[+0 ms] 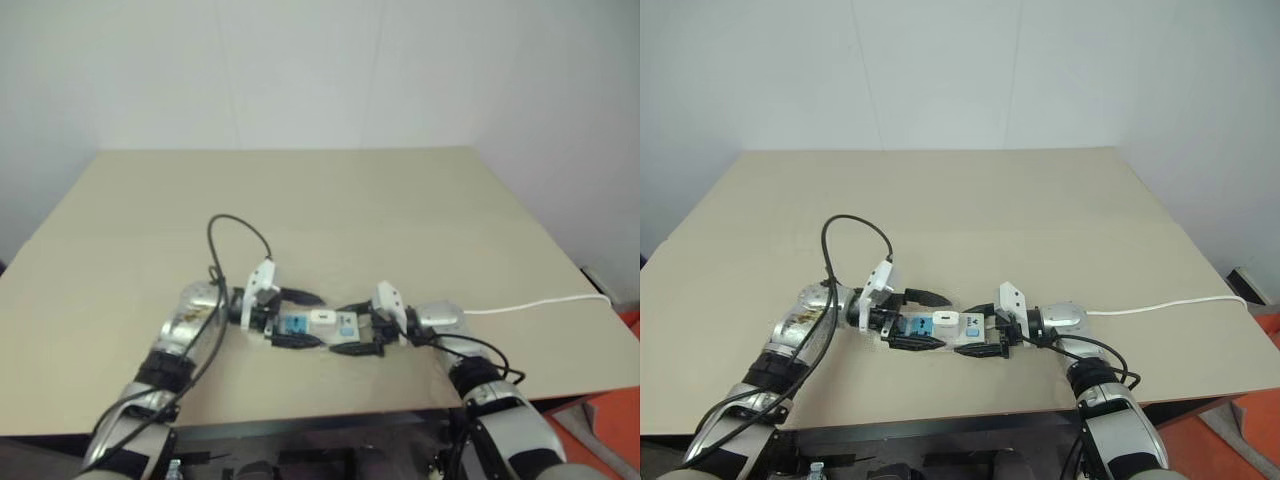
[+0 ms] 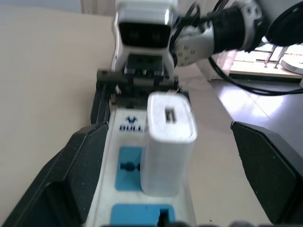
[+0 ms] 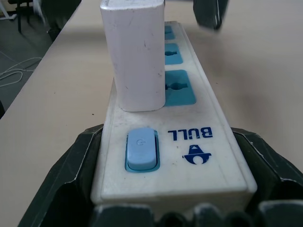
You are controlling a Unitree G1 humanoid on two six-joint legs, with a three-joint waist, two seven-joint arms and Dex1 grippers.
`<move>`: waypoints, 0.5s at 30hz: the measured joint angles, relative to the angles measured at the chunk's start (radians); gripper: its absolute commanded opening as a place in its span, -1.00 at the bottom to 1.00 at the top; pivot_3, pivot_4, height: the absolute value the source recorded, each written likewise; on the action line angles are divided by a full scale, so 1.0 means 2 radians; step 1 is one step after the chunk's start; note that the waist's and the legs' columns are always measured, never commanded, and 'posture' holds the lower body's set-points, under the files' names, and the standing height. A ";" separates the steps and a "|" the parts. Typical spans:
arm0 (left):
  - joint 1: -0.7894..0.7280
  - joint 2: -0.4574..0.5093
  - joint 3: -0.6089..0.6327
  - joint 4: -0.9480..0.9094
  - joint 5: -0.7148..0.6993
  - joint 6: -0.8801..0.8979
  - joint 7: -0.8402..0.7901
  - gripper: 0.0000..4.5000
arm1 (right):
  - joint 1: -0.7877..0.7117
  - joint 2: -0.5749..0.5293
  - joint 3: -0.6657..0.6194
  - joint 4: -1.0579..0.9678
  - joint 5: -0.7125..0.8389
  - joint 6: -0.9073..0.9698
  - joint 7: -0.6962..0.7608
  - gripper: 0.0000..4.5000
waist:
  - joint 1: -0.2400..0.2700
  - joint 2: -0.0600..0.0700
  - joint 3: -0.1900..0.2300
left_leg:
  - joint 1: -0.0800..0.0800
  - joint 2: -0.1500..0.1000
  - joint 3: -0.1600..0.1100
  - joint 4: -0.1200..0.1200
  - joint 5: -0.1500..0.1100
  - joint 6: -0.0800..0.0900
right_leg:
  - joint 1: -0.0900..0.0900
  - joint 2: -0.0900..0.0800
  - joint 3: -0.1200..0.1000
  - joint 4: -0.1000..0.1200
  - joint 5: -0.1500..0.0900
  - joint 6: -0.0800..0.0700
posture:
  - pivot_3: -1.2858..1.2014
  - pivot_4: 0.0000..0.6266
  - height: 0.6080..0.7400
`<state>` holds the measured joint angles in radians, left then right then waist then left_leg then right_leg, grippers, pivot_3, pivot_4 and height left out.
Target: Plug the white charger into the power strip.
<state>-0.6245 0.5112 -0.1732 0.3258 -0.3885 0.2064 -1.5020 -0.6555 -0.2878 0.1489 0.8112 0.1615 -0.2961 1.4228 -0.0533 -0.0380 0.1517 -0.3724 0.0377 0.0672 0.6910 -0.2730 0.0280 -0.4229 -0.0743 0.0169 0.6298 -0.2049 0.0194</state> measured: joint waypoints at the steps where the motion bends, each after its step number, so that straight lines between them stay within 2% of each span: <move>1: -0.017 0.018 0.004 -0.001 -0.007 0.012 -0.015 1.00 | 0.000 0.000 0.001 0.000 -0.001 0.001 -0.001 0.96 | 0.000 0.000 0.000 | 0.000 0.000 0.000 0.000 0.000 0.000 | 0.000 0.000 0.000 0.000 0.000 0.000 | 0.03 -0.52 1.00; 4: -0.076 0.059 0.039 0.007 -0.024 0.023 -0.042 1.00 | 0.000 -0.002 0.000 0.000 -0.001 0.002 -0.001 0.98 | 0.001 0.000 0.000 | -0.001 0.000 0.000 0.000 0.000 0.000 | 0.000 0.000 0.000 -0.001 0.000 0.000 | 0.03 -0.52 1.00; 7: -0.120 0.076 0.065 0.040 -0.025 0.009 -0.050 1.00 | 0.003 -0.004 0.000 -0.009 -0.001 0.005 -0.004 0.98 | 0.002 0.000 0.000 | 0.000 -0.001 0.000 0.000 0.000 0.000 | 0.000 -0.001 0.000 -0.001 0.000 0.000 | 0.03 -0.52 1.00; 10: -0.124 0.079 0.069 0.092 -0.008 -0.016 -0.051 1.00 | 0.020 -0.017 -0.001 -0.042 0.002 0.017 -0.005 0.98 | 0.005 0.001 0.001 | -0.001 -0.001 0.000 0.000 0.000 0.000 | -0.001 -0.001 -0.001 -0.001 0.000 0.000 | 0.03 -0.52 1.00; 15: -0.124 0.083 0.069 0.153 0.017 -0.049 -0.052 1.00 | 0.055 -0.070 -0.016 -0.109 0.015 0.045 -0.011 0.98 | 0.015 0.001 0.002 | -0.009 -0.001 0.000 0.002 0.000 0.000 | -0.007 -0.001 -0.002 -0.001 0.000 0.001 | 0.03 -0.52 1.00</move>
<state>-0.8729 0.6778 -0.0354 0.6314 -0.3546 0.1093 -1.6066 -0.5455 -0.4282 0.1161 0.5925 0.1921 -0.2052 1.4017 -0.0242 -0.0365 0.1555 -0.3913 0.0353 0.0669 0.6940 -0.2730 0.0281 -0.4364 -0.0768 0.0134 0.6280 -0.2046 0.0206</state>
